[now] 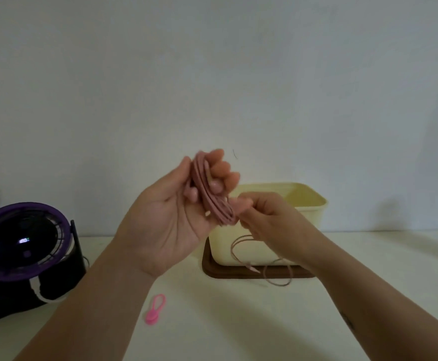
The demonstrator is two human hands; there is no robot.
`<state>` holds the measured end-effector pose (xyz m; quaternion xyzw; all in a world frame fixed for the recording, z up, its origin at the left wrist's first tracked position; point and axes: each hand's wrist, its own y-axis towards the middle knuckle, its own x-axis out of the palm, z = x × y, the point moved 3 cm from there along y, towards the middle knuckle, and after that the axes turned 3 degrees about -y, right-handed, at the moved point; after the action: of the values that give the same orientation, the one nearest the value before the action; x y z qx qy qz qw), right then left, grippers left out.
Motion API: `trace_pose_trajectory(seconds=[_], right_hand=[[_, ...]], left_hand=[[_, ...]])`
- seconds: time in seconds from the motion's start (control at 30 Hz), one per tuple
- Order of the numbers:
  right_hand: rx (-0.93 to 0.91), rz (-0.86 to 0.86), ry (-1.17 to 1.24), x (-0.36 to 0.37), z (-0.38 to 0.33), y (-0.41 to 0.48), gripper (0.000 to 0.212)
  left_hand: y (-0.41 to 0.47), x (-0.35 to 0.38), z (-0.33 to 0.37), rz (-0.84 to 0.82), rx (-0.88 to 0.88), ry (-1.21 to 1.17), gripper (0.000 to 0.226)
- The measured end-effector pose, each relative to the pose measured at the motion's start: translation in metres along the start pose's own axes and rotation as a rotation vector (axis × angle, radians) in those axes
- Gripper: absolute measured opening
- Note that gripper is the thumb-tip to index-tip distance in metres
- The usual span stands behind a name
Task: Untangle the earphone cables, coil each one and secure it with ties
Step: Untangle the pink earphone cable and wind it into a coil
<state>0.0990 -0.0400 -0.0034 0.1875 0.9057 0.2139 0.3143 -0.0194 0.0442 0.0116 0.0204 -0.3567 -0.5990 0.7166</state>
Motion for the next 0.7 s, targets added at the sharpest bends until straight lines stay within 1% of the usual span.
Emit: trace_pose_trajectory(seconds=[0.07,0.1,0.17,0.23,0.33,0.37,0.43,0.5,0.57,0.63,0.7], right_hand=[[0.008,-0.086,-0.125,0.006,-0.002,-0.002,0.035],[0.002,-0.134,-0.185,0.009,-0.005,-0.004,0.033],[-0.017,-0.216,-0.286,0.012,-0.012,-0.008,0.026],[-0.049,-0.238,-0.352,0.01,-0.021,-0.011,0.022],[-0.091,-0.155,-0.399,-0.003,-0.031,-0.012,0.021],[-0.098,-0.108,-0.397,-0.009,-0.034,-0.012,0.021],[-0.111,-0.004,-0.378,-0.024,-0.038,-0.012,0.021],[-0.127,0.115,-0.327,-0.037,-0.035,-0.009,0.021],[-0.109,0.203,-0.234,-0.045,-0.025,-0.005,0.021],[-0.07,0.206,-0.167,-0.043,-0.013,-0.001,0.024],[-0.038,0.121,-0.176,-0.032,-0.004,0.001,0.029]], left_hand=[[0.0,-0.001,0.002,0.124,0.076,-0.078,0.039],[0.0,-0.003,0.004,0.192,0.149,-0.035,0.039],[0.003,-0.007,0.004,0.269,0.213,0.157,0.039],[0.002,-0.013,0.0,0.305,0.187,0.4,0.038],[-0.002,-0.009,-0.005,0.238,0.12,0.943,0.037],[-0.003,-0.008,-0.009,0.193,0.1,1.058,0.037],[-0.004,-0.01,-0.016,0.12,0.017,1.121,0.04],[-0.007,-0.013,-0.019,0.067,-0.103,1.067,0.047],[-0.01,-0.009,-0.015,0.021,-0.205,0.854,0.045],[-0.009,-0.008,-0.011,-0.03,-0.218,0.561,0.04],[-0.005,-0.002,-0.009,-0.125,-0.208,0.228,0.037]])
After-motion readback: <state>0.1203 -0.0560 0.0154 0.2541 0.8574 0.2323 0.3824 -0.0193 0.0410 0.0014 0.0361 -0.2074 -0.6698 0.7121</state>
